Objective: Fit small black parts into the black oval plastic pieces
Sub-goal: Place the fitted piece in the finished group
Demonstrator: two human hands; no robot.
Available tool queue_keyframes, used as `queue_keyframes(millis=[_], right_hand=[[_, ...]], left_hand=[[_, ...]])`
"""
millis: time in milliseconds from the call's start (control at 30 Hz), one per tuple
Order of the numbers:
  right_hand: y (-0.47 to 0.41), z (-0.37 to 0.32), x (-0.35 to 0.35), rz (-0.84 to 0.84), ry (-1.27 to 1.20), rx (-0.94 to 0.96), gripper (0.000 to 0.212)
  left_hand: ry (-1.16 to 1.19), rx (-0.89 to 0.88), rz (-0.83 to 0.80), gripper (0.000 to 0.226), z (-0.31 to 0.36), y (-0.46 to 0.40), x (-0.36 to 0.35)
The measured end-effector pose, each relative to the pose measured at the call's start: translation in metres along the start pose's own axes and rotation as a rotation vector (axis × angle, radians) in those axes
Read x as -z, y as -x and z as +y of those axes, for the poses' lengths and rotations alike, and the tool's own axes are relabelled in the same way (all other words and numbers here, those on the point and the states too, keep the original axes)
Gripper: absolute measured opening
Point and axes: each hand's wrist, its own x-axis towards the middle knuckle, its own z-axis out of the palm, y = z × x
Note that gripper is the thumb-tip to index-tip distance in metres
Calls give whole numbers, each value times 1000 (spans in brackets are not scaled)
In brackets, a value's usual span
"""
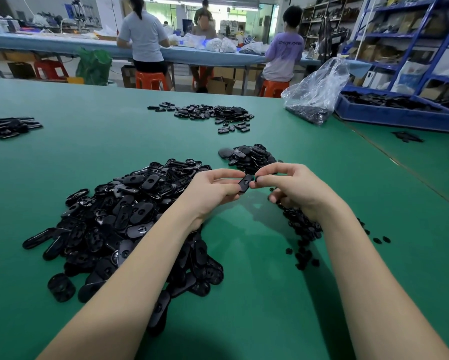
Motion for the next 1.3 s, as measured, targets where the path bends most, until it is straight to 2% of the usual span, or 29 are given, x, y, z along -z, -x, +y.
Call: queue_keyframes(millis=[333,633,933,1100,1300], right_hand=[[2,-1,-2,116,154,51,11],[2,0,-3,110,169,79,13],[0,0,-6,94,145,1,12],[0,2,-6,52,136,-36,13],[-2,6,-6,-16,59,14,18]], left_hand=[[2,-20,-41,25,-1,0,1],[40,-31,-60,19,-3,0,1],[-26,-72,-58,15,-3,-1,2],[-55,-76,-58,18,-1,1,3],[-24,-60,-64,17,-1,2,0]])
